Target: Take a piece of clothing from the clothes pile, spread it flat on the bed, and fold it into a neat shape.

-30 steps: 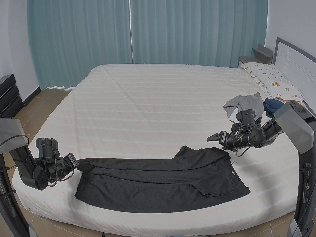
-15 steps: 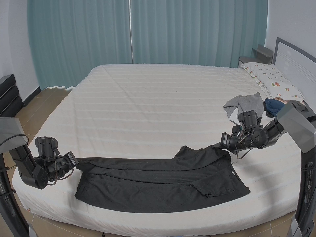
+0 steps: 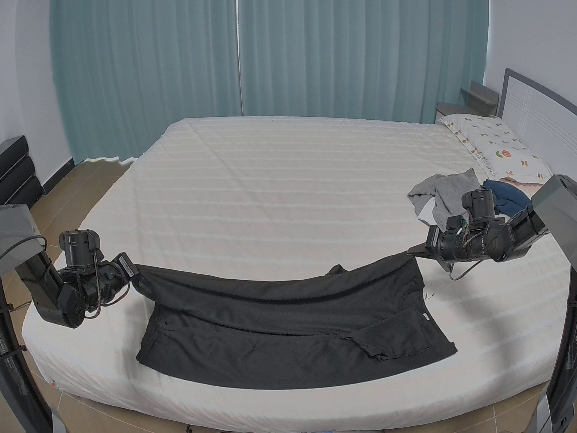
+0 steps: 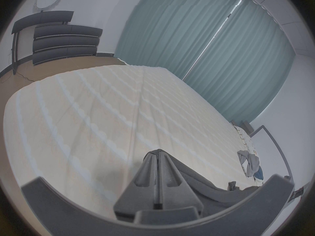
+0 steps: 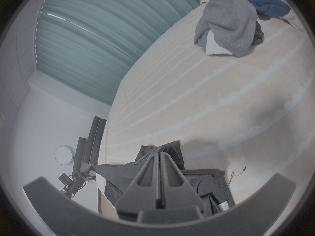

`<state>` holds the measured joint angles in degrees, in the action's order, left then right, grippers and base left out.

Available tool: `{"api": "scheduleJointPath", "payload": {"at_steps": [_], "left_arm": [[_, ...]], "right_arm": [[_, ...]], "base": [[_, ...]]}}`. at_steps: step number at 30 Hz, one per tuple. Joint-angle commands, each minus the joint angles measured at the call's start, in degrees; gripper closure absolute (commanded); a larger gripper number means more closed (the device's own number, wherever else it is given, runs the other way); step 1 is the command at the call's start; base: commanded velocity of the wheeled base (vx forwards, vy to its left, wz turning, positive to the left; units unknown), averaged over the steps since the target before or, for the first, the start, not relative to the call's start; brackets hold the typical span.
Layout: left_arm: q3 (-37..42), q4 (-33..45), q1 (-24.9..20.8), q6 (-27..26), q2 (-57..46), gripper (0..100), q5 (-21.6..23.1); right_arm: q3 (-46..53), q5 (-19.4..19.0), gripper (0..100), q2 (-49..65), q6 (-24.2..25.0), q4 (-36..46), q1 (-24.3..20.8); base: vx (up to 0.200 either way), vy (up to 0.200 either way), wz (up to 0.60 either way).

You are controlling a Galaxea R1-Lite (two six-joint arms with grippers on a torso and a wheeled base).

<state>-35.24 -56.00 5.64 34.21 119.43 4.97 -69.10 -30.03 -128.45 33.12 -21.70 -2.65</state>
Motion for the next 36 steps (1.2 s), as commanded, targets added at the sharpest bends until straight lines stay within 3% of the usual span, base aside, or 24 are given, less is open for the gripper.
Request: {"api": "scheduleJointPath", "payload": {"at_steps": [1, 5, 11, 22, 36], "left_arm": [[-2.8, -0.1, 0.7, 0.1, 2.6, 100, -0.1], [-5.2, -0.3, 1.1, 0.1, 4.4, 100, 0.0], [-8.7, -0.5, 1.1, 1.2, 6.8, 100, 0.3], [-10.2, -0.5, 1.0, 2.2, 6.4, 100, 3.5], [-16.7, -0.9, 1.1, 1.7, 12.3, 100, 3.3]], "right_arm": [[-0.2, 0.4, 100, -0.1, 0.0, -2.1, 0.0], [-0.1, 0.6, 100, -0.7, 0.6, -5.6, 0.1], [-0.6, 2.3, 100, -1.8, 5.3, -8.2, 0.1], [-0.3, 3.0, 100, -1.6, 6.1, -9.1, 2.1], [-0.5, 2.8, 100, -2.4, 6.0, -9.1, 1.8]], "base": [[0.0, 0.0, 0.0], [0.0, 0.0, 0.0], [0.0, 0.0, 0.0], [0.0, 0.0, 0.0], [0.0, 0.0, 0.0]]}}
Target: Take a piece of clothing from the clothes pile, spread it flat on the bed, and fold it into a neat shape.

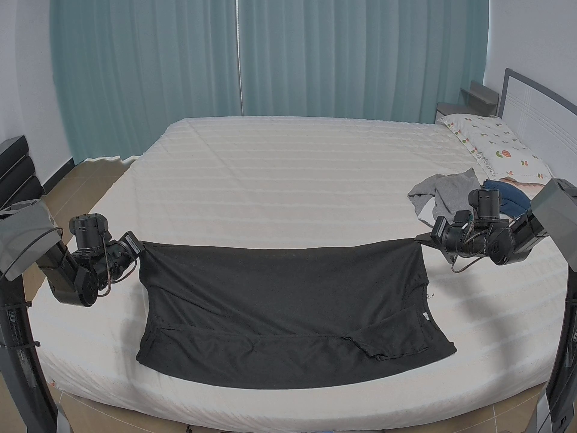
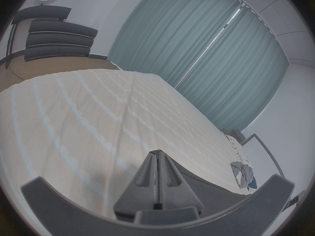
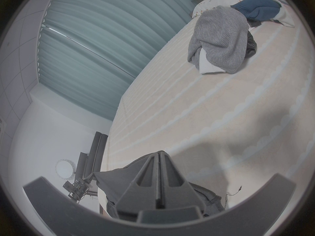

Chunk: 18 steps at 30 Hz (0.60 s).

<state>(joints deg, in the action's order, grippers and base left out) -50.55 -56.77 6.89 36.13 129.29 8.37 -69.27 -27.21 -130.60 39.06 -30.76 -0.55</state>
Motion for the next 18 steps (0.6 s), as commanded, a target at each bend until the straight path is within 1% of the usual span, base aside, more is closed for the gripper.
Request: {"api": "scheduleJointPath", "payload": {"at_steps": [1, 8, 10, 13, 18], "left_arm": [[-1.5, -0.1, -0.2, -0.2, 2.5, 100, 0.1], [-2.6, -0.1, -0.4, -0.1, 4.7, 100, 0.2], [-3.2, -0.1, -0.4, -0.1, 5.9, 100, 0.2], [-3.6, -0.1, -0.5, -0.2, 6.3, 100, 0.2], [-3.4, -0.3, -0.6, -0.3, 6.3, 100, 0.2]], "right_arm": [[-0.4, 0.1, 100, -0.4, 0.1, -0.1, -0.3], [-0.6, 0.1, 100, -1.2, 0.4, -1.5, 0.0], [-0.3, 0.1, 100, -1.1, 2.7, -2.8, 0.3], [0.1, 0.0, 100, -1.2, 3.9, -3.3, 0.2], [0.9, -0.6, 100, -0.9, 3.7, -2.6, 0.1]], "base": [[0.0, 0.0, 0.0], [0.0, 0.0, 0.0], [0.0, 0.0, 0.0], [0.0, 0.0, 0.0], [0.0, 0.0, 0.0]]}}
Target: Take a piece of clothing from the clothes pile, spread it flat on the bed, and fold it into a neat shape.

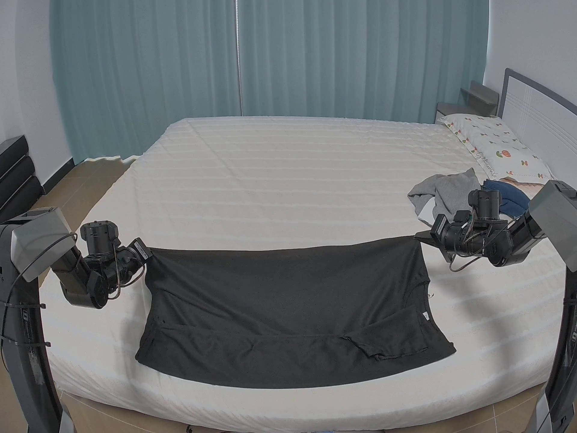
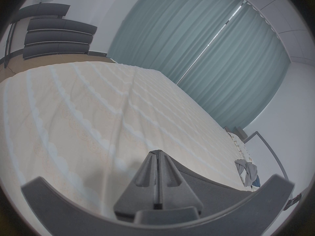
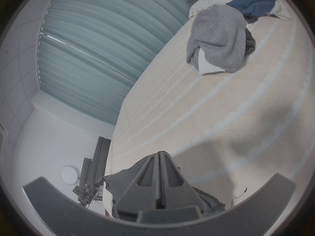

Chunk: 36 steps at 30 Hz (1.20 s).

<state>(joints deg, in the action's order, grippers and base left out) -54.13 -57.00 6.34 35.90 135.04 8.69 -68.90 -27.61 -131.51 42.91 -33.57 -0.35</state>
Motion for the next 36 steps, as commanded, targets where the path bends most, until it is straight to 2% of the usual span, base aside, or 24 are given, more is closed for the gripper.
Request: {"api": "scheduleJointPath", "payload": {"at_steps": [1, 6, 10, 16, 23, 27, 33, 36], "left_arm": [[1.0, 0.1, 0.0, -0.1, 0.1, 100, 0.1], [4.4, 0.4, 0.3, -1.8, -2.1, 100, 1.1], [10.7, 0.1, 0.3, -7.7, -5.7, 100, 3.2], [15.7, 0.1, 0.3, -12.3, -8.9, 100, 3.2], [24.9, 0.0, 0.4, -21.0, -10.6, 100, 2.6], [29.7, -0.1, 0.3, -22.1, -10.7, 100, 2.6], [32.9, 0.0, 0.3, -23.0, -10.8, 100, 2.7], [34.4, 0.0, 0.3, -23.7, -10.8, 100, 2.7]], "right_arm": [[2.1, -1.5, 100, 0.7, -0.3, 0.3, -0.1], [4.7, -3.1, 100, 2.8, -1.3, 1.5, 0.3], [6.1, -3.1, 100, 4.7, -6.3, 7.6, 1.4], [11.1, -3.1, 100, 7.3, -10.7, 8.3, 2.0], [19.3, -2.3, 100, 7.4, -19.8, 7.7, 1.9], [21.8, -0.9, 100, 6.9, -23.7, 7.7, 2.0], [24.7, -0.2, 100, 7.5, -27.0, 7.7, 2.0], [24.8, 1.7, 100, 6.8, -28.1, 7.7, 2.0]], "base": [[0.0, 0.0, 0.0], [0.0, 0.0, 0.0], [0.0, 0.0, 0.0], [0.0, 0.0, 0.0], [0.0, 0.0, 0.0], [0.0, 0.0, 0.0], [0.0, 0.0, 0.0], [0.0, 0.0, 0.0]]}}
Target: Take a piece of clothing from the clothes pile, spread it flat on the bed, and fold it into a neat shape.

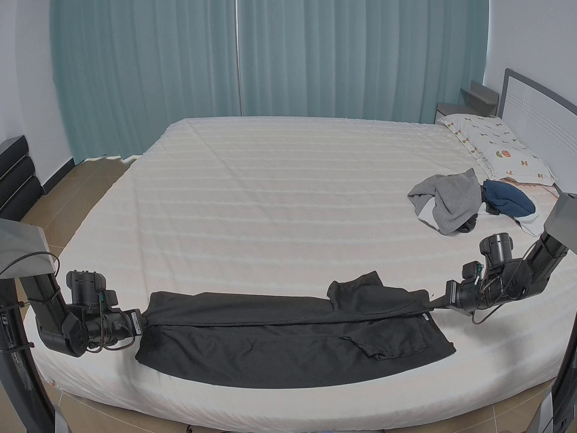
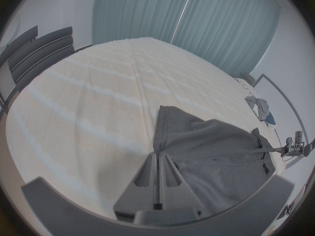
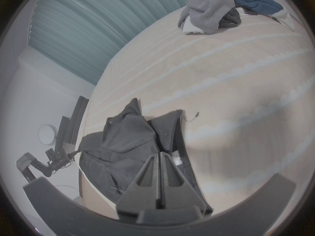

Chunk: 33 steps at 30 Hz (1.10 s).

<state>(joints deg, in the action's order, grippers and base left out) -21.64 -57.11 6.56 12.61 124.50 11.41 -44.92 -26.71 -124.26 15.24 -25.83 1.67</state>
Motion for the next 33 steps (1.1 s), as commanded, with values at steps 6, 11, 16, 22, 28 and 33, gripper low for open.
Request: {"api": "scheduleJointPath", "payload": {"at_steps": [6, 11, 16, 22, 28, 33], "left_arm": [[3.4, 0.1, -0.1, -0.9, -0.2, 100, 0.0], [3.5, 0.1, -0.1, -0.9, -0.3, 0, 0.0], [5.6, 0.2, -0.1, -0.8, -4.5, 0, 0.0], [4.6, 0.9, 1.1, -0.1, -9.5, 0, -0.1], [-0.8, 1.1, 1.4, 6.9, -9.2, 0, -0.1], [-11.2, 9.7, -1.1, 18.0, -5.4, 0, 0.3]], "right_arm": [[0.7, 2.0, 100, -1.5, -1.0, 0.1, -0.1], [0.7, 2.0, 0, -1.4, -1.0, 0.2, -0.1], [-0.4, 1.6, 0, 1.0, 0.8, 0.0, 0.8], [-4.4, 1.3, 0, 2.7, 7.1, 0.6, 1.6], [-6.8, 1.4, 0, 1.3, 13.9, 0.5, -0.1], [-8.7, 1.2, 0, -1.1, 17.0, 0.0, -2.9]], "base": [[0.0, 0.0, 0.0], [0.0, 0.0, 0.0], [0.0, 0.0, 0.0], [0.0, 0.0, 0.0], [0.0, 0.0, 0.0], [0.0, 0.0, 0.0]]}}
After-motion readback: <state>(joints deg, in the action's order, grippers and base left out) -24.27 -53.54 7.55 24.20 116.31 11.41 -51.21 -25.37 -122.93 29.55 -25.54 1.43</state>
